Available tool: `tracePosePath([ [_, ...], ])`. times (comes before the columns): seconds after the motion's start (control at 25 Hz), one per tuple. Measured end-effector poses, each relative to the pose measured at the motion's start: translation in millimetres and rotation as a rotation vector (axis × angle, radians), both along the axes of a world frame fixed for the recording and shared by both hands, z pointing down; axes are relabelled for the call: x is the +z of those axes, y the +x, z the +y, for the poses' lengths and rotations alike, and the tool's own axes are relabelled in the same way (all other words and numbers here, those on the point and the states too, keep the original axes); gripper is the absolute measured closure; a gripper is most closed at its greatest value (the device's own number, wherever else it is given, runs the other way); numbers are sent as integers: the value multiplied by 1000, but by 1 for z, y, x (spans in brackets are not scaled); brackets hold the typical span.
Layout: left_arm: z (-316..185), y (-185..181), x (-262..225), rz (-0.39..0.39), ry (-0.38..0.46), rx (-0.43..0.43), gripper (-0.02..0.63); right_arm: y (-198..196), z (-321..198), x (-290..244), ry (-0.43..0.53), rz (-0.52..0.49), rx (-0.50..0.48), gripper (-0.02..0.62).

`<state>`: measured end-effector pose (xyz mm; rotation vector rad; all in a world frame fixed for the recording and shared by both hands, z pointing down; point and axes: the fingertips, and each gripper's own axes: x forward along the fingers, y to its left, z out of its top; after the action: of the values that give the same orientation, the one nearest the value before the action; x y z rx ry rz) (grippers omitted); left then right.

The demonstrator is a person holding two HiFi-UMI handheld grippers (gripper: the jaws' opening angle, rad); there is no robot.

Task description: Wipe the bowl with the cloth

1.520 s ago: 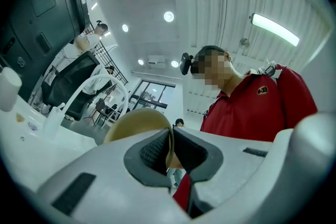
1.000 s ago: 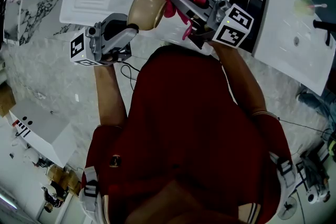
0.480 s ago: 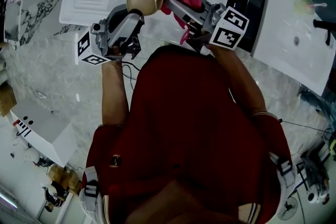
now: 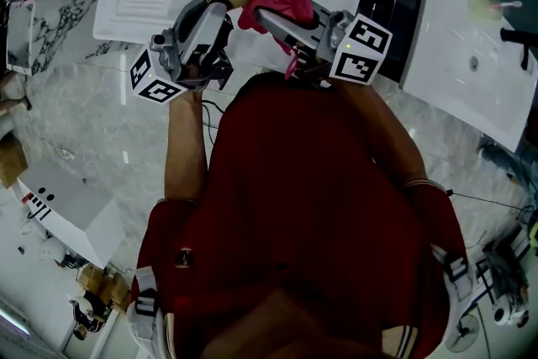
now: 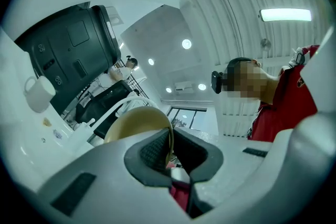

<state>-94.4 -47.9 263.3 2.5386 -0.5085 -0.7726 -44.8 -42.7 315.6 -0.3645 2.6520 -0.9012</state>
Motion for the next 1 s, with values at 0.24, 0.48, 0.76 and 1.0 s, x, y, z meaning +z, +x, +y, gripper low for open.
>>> tracePosePath([
  [0.24,-8,7,18,-133,-37,-51,580,-3,7,-14,83,30,-4,568],
  [0.48,-1,12,30,-199,-52,-21,580,-1,8,-32,210,86,50,568],
  [0.76,6,10,30,-196,-46,21,580,1,5,-45,304,130,121,568],
  [1.0,19,5,28,-211,-28,71,580,0,4,-55,367,175,200,567],
])
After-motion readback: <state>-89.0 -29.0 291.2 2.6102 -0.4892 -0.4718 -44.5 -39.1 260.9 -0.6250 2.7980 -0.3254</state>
